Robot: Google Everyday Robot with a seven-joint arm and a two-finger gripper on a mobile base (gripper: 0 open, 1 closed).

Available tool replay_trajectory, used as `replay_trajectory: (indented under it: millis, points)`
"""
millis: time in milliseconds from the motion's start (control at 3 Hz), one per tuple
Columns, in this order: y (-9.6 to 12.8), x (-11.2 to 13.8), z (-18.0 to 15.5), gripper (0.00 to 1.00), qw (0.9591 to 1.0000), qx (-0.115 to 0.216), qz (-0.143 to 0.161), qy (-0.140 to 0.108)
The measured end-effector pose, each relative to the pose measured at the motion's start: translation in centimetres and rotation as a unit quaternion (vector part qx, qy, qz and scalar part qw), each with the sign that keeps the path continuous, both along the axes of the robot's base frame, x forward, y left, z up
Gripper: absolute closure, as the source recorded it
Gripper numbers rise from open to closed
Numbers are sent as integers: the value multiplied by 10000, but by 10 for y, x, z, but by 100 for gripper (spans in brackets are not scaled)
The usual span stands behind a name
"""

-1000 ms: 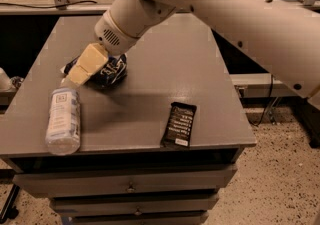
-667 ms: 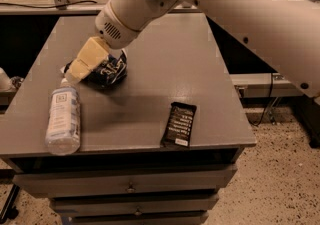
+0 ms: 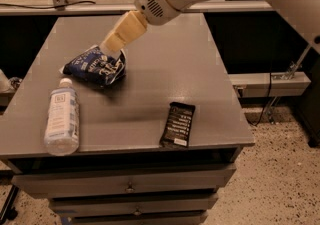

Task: Move blue chip bag near blue plastic bottle

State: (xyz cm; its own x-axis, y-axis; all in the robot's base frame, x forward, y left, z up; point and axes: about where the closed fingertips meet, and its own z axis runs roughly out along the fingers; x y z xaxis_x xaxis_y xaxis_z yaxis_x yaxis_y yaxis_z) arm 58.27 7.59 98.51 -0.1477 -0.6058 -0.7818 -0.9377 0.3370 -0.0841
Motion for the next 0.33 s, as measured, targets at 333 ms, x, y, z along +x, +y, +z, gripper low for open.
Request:
replay_trajectory:
  millis: [333]
  points:
    - [-62,15,35,0,9966,274,-537,-564]
